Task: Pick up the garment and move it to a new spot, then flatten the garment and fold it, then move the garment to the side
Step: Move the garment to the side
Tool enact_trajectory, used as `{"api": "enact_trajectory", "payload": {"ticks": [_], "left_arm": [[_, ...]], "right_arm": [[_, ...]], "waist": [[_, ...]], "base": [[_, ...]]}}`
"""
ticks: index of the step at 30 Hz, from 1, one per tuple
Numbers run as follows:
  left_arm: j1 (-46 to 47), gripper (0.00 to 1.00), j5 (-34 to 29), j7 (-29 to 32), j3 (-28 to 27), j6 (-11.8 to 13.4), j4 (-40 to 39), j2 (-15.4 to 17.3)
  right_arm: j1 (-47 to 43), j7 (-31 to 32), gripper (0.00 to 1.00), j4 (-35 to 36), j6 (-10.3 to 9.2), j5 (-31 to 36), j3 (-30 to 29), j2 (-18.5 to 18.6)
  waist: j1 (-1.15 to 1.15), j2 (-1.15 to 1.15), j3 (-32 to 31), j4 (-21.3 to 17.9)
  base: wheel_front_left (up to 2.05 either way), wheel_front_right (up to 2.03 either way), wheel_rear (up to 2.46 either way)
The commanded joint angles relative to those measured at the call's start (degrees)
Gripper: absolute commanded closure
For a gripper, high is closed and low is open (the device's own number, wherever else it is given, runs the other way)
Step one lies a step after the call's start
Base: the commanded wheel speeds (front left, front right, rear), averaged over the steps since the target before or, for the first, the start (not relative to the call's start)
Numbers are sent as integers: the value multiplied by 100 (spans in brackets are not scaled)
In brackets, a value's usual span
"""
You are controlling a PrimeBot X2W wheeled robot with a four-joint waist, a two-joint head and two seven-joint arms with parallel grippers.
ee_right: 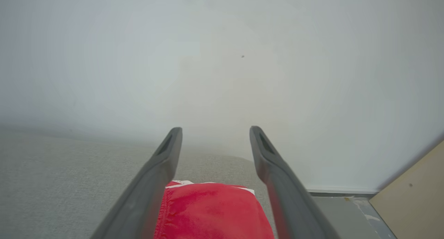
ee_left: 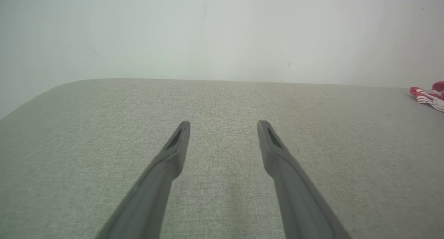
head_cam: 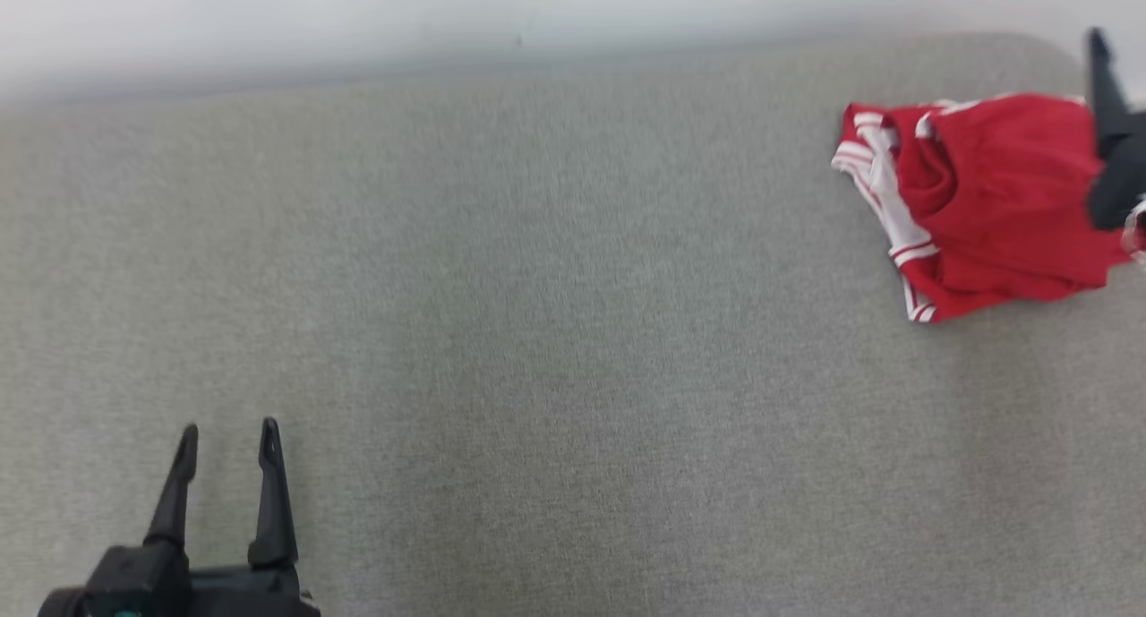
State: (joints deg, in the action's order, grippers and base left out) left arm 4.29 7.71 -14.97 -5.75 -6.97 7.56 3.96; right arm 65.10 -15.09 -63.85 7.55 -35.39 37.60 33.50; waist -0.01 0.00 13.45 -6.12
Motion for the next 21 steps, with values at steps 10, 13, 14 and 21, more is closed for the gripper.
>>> {"api": "enact_trajectory", "payload": {"ticks": [10,13,14,21], "left_arm": [[-370,0,-62,-17,3,61,138,-77],[-432,0,-106,-17,51,64,189,-81],[-438,0,-113,-17,68,61,209,-84],[-573,0,-170,-17,174,67,332,-95]], "right_arm": [[-2561,-9,0,2337,-18,1638,-2433,-1010],[-3323,-10,0,3116,-18,2092,-3085,-1558],[-3569,-10,0,3339,-18,2205,-3256,-1717],[-4918,-11,0,4415,-18,2873,-3665,-2567]], "waist": [[1,0,-814,369],[1,0,-929,468],[1,0,-966,505],[1,0,-1264,671]], "base": [[0,0,0],[0,0,0],[0,0,0],[0,0,0]]}}
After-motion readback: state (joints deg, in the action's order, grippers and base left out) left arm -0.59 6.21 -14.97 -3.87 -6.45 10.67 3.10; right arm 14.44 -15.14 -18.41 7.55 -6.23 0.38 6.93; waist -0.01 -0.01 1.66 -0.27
